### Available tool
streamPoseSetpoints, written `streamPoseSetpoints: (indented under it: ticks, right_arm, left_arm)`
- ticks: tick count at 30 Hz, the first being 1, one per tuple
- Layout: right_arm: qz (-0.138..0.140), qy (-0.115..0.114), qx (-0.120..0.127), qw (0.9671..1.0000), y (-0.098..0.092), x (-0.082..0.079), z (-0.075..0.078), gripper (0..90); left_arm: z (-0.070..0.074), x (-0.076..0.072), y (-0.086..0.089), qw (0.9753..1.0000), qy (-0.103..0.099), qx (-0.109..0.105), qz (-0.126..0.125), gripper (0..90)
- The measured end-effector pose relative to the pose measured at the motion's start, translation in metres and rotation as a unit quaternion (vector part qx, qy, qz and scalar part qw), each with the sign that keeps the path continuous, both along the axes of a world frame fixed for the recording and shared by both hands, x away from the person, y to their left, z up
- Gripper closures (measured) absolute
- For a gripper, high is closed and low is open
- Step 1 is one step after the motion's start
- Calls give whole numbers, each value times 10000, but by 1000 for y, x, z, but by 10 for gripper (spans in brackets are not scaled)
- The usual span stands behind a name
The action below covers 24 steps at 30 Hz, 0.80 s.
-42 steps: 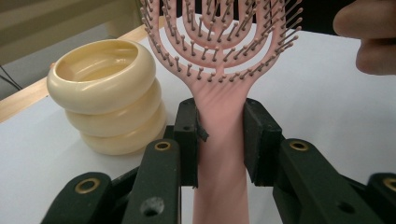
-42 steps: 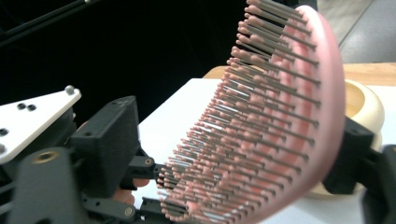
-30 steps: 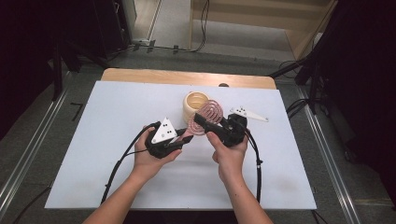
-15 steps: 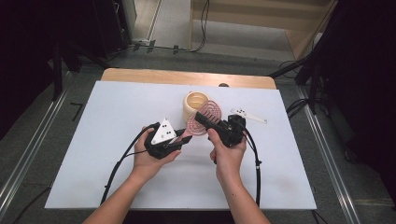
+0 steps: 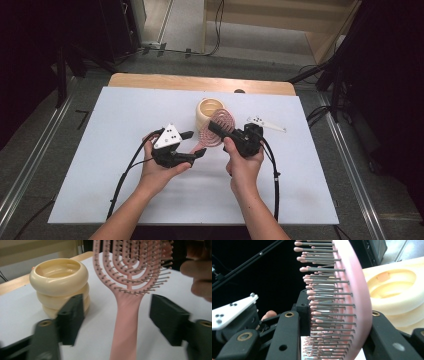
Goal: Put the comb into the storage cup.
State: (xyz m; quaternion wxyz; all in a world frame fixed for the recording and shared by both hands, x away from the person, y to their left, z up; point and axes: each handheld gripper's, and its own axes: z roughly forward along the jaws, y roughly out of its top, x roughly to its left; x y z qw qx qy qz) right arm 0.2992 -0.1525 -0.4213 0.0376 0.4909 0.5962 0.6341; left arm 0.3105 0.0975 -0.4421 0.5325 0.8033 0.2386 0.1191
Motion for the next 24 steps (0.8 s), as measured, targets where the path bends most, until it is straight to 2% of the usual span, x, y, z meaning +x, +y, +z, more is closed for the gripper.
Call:
streamPoseSetpoints:
  ticks: [2,4,5,8,16,20,24]
  right_arm:
    - [23,-33,-36,10000,0,0,1,620]
    - [31,-76,-76,9999,0,0,1,620]
    - [28,-85,-94,9999,-1,1,1,620]
    - [36,-151,-152,9998,-2,1,2,620]
    - [41,-343,-346,9988,-3,0,6,621]
    - [41,-401,-393,9984,-4,1,9,621]
    - [57,-435,-434,9981,-4,2,11,620]
  left_arm:
    - [-1,0,5,10000,61,-54,-55,102]
    - [-1,0,11,9995,169,-219,-166,19]
    - [-1,0,15,9994,171,-282,-95,0]
    - [-2,-2,25,9992,181,-370,-14,0]
    - [-9,-10,47,9989,-22,-383,270,0]
    - [-11,-13,57,9984,14,-424,378,0]
    - [-14,-16,66,9981,-4,-364,491,0]
